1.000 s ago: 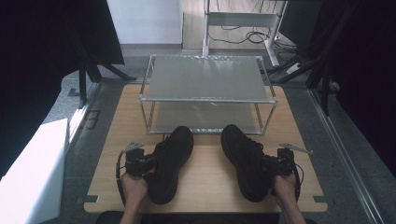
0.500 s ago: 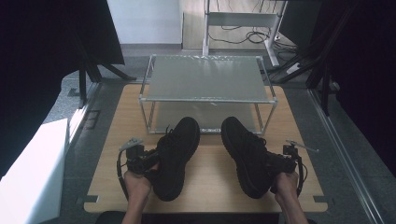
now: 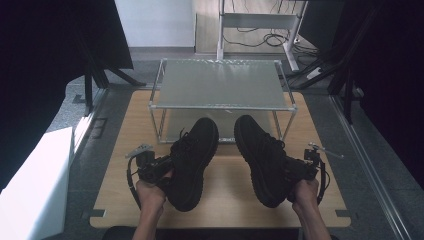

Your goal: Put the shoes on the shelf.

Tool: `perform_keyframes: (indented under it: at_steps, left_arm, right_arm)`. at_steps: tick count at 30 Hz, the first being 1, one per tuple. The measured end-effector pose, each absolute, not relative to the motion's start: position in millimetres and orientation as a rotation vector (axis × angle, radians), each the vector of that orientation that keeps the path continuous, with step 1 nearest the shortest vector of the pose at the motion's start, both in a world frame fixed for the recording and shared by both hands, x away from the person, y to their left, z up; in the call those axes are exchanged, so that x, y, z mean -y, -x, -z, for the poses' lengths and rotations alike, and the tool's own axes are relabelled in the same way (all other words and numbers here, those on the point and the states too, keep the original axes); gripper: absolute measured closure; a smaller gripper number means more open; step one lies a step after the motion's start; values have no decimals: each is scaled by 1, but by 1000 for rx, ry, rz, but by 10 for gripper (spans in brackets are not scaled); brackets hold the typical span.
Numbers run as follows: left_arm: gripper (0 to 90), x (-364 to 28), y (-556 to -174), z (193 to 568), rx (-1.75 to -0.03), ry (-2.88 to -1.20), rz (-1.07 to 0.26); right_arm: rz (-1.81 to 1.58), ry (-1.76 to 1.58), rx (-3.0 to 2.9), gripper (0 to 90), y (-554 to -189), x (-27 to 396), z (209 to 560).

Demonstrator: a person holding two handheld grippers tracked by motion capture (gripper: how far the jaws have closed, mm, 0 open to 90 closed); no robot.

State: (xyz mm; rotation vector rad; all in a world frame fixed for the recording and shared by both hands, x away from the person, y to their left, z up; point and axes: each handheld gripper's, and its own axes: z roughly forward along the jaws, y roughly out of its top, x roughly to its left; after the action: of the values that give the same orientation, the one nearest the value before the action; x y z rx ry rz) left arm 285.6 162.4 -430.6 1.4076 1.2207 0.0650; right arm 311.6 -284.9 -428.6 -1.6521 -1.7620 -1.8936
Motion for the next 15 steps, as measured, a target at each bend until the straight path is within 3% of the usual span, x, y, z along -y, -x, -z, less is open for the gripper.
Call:
perform_keyframes:
  at_steps: [15]
  left_arm:
    - [799,-156,-291,407,-1169,-1298,-33]
  right_arm:
    - [1966,1594,1664,723,-312,270,397]
